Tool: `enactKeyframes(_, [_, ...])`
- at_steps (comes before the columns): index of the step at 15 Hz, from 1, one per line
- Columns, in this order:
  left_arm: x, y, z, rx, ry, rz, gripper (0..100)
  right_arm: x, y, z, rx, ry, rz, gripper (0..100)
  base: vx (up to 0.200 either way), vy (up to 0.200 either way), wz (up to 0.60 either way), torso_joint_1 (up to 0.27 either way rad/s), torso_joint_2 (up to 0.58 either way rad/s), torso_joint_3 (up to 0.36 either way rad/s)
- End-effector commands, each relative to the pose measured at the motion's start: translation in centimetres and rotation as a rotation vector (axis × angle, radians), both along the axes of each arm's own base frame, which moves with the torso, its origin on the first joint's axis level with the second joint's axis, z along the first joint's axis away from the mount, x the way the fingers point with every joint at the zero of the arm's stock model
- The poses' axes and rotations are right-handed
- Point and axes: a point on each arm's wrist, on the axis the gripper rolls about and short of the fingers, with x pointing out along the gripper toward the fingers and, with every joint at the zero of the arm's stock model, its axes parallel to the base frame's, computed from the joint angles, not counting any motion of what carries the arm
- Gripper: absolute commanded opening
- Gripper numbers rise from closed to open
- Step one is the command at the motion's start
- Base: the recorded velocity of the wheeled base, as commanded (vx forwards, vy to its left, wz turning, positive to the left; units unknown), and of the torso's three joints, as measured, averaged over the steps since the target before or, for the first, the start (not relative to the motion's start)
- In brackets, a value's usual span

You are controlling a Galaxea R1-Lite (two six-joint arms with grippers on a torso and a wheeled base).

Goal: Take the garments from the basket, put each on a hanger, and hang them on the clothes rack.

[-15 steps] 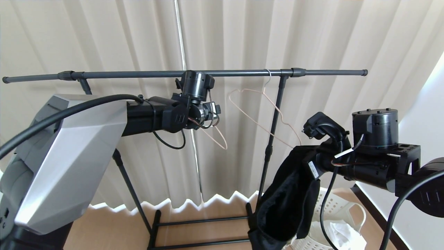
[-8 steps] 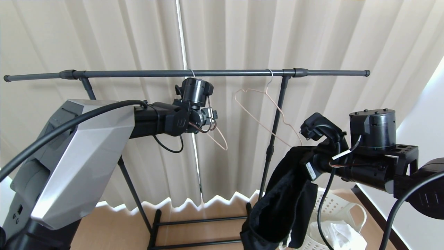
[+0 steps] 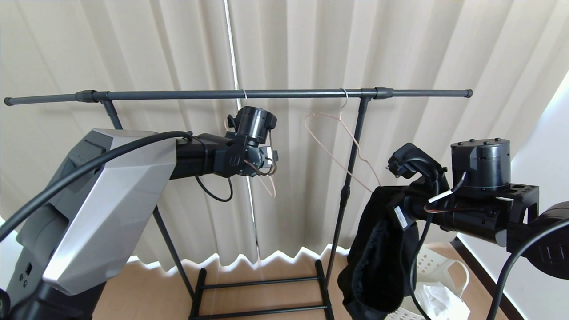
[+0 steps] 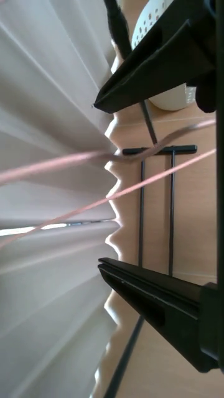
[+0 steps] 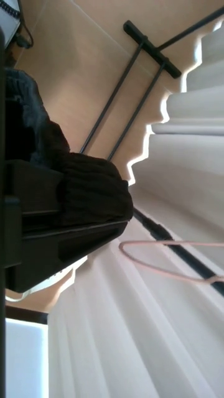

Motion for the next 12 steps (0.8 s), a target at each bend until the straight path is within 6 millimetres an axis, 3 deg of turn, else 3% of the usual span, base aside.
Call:
enactKeyframes(1, [-0.1,0.2,0.3,0.009,0.003,0.013,100,0.0,0.0,0.1,0.001,-0.003,0.0,0,0.0,0.0,0.0,0.0,0.0,0.0])
enactKeyframes(12, [0.8,1.7,0.2,0.13,0.008,-0.005,100,-0.1,0.0,0.1,0.002,-0.005,0.0,0,0.0,0.0,0.0,0.0,0.0,0.0])
